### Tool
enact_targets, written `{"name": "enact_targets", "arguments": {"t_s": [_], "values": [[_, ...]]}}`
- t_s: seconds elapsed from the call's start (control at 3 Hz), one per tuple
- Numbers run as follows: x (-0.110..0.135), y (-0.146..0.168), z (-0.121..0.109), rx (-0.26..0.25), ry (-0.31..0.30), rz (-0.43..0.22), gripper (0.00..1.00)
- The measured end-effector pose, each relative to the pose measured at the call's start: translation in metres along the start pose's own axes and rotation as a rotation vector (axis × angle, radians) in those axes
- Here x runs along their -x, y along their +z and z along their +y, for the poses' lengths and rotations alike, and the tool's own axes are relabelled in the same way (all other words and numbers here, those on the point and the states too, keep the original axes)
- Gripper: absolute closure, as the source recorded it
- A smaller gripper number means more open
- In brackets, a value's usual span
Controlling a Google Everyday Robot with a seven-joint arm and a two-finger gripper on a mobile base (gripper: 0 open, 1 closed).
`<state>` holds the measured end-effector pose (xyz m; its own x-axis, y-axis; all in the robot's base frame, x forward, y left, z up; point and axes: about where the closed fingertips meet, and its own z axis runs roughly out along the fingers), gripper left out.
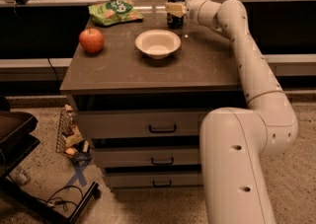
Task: Pick pepsi can
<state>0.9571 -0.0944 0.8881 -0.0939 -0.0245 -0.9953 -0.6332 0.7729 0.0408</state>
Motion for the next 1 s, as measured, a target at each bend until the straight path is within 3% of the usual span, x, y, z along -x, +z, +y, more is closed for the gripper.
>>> {"name": "enact_targets", "arguments": {"t_s": [0.67,1.0], "values": [[0.016,-0.023,0.001,-0.001,-0.011,0.038,1.00],[0.047,-0.056,-0.002,-0.037,-0.004,0.019,1.00]]}}
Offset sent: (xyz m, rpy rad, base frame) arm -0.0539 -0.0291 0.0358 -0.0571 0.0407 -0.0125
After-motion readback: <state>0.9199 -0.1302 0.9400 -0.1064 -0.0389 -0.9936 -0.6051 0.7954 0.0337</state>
